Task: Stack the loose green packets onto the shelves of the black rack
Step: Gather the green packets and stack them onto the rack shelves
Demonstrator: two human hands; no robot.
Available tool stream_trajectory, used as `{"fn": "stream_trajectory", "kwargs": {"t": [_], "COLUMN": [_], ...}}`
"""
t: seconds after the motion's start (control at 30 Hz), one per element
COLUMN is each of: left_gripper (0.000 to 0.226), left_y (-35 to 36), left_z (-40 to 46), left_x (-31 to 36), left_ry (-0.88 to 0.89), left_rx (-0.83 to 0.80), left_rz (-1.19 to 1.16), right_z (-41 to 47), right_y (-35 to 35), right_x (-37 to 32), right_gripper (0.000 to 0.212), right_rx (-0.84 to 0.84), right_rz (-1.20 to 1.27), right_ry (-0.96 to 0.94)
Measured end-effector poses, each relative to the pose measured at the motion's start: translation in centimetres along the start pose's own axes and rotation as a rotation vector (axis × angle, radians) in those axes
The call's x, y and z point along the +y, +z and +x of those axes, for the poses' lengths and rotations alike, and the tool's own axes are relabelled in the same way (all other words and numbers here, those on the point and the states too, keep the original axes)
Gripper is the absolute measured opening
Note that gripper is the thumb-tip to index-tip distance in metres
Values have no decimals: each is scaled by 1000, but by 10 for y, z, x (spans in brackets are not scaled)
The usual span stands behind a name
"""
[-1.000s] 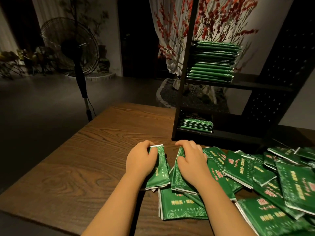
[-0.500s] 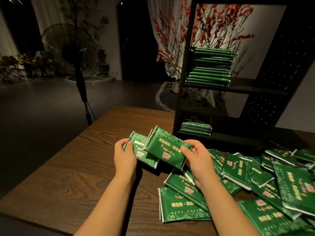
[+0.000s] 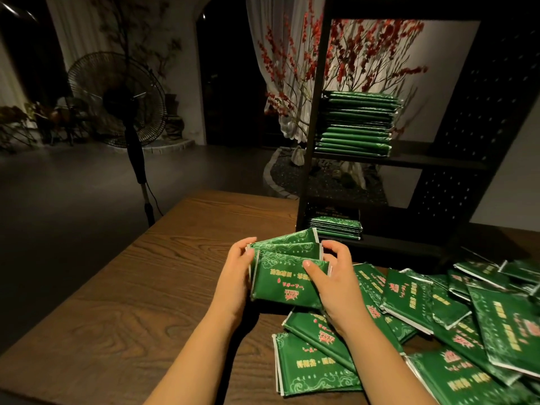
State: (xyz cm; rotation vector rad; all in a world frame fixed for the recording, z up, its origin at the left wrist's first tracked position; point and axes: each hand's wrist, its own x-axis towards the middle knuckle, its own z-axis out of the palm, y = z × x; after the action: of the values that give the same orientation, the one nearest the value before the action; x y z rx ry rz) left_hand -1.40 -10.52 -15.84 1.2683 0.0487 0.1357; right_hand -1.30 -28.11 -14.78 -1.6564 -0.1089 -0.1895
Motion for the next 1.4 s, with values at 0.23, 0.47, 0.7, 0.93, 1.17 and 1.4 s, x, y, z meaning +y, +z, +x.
{"fn": "stream_trajectory", "kwargs": {"t": [0.23, 0.47, 0.7, 0.93, 1.17, 1.4], "left_gripper": [62, 67, 77, 74, 41, 15], "left_y": [-8, -9, -9, -8, -1, 2], "left_z": [-5, -2, -5, 0, 0, 0], "left_x": [-7, -7, -5, -8, -8, -8], "left_ry": [287, 280, 307, 139, 124, 99], "left_rx": [-82, 5, -9, 84, 54, 54], "left_rz": [479, 548, 613, 817, 978, 1195], "right_z": [2, 3, 3, 7, 9, 9], "right_y": [-3, -6, -6, -1, -1, -3], "right_x": [-8, -6, -5, -4, -3, -2], "right_gripper": [33, 84, 68, 65, 67, 61], "right_rx": [-68, -196, -191, -135, -151, -162], "right_rz": [-352, -608, -670, -915, -1077, -1131], "right_ry": [-169, -116, -138, -27, 51, 100]}}
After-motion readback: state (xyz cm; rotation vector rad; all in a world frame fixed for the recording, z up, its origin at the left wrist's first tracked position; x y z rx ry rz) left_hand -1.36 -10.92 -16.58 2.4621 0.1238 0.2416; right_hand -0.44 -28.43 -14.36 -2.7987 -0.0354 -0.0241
